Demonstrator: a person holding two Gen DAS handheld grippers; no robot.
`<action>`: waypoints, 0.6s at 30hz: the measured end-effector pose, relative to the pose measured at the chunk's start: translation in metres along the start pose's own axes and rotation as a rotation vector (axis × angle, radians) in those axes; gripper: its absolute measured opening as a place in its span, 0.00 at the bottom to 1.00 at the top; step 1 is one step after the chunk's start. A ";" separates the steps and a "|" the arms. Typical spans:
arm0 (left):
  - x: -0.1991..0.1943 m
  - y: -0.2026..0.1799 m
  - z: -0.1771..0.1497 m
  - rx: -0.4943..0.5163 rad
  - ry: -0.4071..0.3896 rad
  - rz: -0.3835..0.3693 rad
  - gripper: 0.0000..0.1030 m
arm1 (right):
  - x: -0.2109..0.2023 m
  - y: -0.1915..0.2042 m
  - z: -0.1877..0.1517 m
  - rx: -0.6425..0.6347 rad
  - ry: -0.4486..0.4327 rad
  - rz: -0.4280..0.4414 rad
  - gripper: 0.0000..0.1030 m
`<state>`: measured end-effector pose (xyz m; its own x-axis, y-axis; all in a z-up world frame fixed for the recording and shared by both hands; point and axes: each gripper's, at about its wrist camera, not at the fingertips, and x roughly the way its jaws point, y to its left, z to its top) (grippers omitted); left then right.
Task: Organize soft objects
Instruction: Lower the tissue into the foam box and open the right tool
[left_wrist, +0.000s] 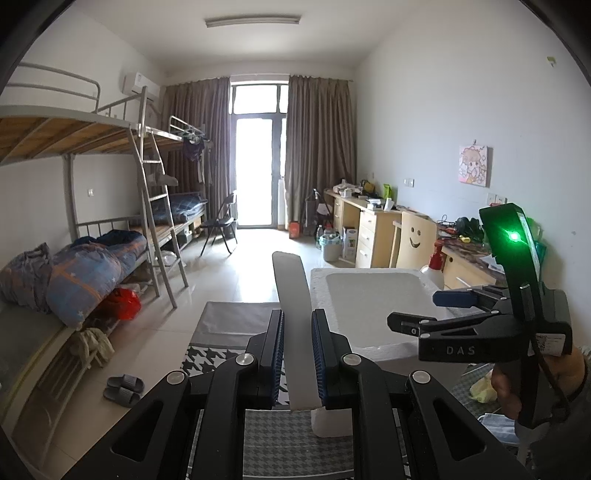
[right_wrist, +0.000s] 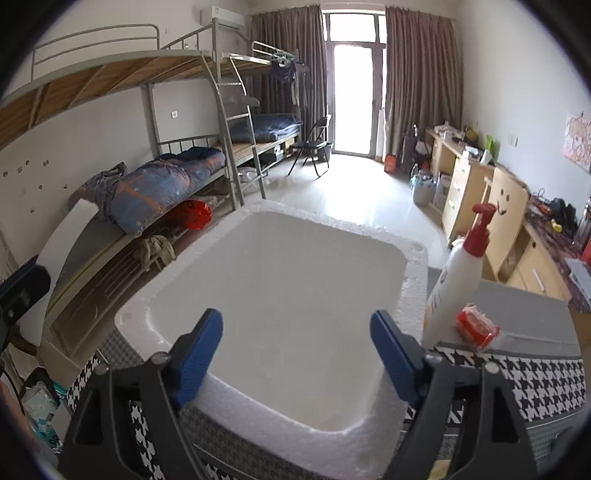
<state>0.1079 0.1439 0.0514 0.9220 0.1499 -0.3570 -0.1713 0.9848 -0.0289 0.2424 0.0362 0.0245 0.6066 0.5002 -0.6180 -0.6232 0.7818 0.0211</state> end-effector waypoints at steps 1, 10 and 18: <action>0.000 -0.001 0.000 0.001 0.000 -0.002 0.16 | -0.002 0.001 0.000 -0.008 -0.004 0.002 0.83; 0.002 -0.001 0.003 0.002 0.001 -0.017 0.16 | -0.007 -0.004 -0.001 -0.017 -0.009 0.005 0.83; 0.007 -0.004 0.005 0.011 0.009 -0.027 0.16 | -0.019 -0.007 -0.004 -0.017 -0.045 0.028 0.83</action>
<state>0.1173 0.1417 0.0539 0.9231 0.1224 -0.3645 -0.1424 0.9894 -0.0285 0.2329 0.0201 0.0332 0.6100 0.5385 -0.5813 -0.6485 0.7608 0.0243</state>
